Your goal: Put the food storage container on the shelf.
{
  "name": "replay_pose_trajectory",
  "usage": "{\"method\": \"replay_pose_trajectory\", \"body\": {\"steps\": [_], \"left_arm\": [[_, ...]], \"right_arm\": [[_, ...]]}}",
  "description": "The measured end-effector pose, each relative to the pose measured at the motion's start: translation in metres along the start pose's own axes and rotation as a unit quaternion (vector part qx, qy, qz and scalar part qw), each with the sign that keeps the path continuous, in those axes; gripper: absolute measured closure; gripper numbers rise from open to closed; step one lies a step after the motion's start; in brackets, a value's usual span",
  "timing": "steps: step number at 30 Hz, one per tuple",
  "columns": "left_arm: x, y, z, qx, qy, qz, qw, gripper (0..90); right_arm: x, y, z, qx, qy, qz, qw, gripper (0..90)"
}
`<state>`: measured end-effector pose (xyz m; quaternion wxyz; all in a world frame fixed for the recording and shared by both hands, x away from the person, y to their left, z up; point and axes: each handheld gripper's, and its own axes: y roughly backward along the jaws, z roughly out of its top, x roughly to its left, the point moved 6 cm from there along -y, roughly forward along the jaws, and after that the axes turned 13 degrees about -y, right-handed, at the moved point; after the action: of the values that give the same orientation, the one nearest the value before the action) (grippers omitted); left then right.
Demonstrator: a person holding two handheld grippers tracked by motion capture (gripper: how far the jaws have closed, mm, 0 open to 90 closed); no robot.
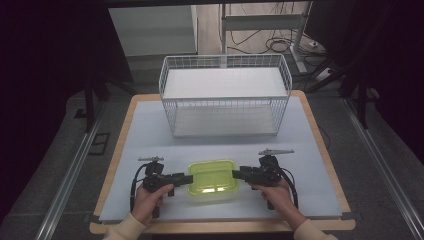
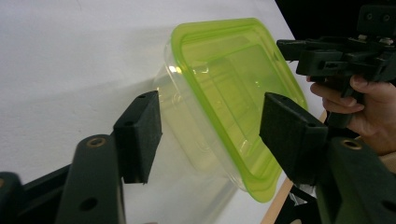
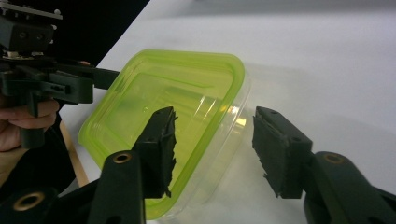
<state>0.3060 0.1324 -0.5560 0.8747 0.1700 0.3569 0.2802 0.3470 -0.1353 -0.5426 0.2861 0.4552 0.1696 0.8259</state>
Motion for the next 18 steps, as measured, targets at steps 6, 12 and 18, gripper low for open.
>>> {"method": "replay_pose_trajectory", "body": {"steps": [6,12,18], "left_arm": [[0.0001,-0.0039,-0.0019,0.003,0.01,-0.009,0.9999,50.4],[-0.001,-0.0084,-0.004,0.01,0.012,-0.025,0.9996,69.7],[-0.0043,-0.0049,-0.0018,0.0,0.01,-0.034,0.9994,74.8]], "right_arm": [[-0.0029,-0.0039,-0.0005,0.02,-0.022,0.014,0.9995,58.0],[-0.0046,-0.0074,-0.0028,0.037,-0.037,0.025,0.9983,68.9],[-0.0057,-0.0042,-0.0013,0.042,-0.077,0.057,0.9945,76.0]]}}
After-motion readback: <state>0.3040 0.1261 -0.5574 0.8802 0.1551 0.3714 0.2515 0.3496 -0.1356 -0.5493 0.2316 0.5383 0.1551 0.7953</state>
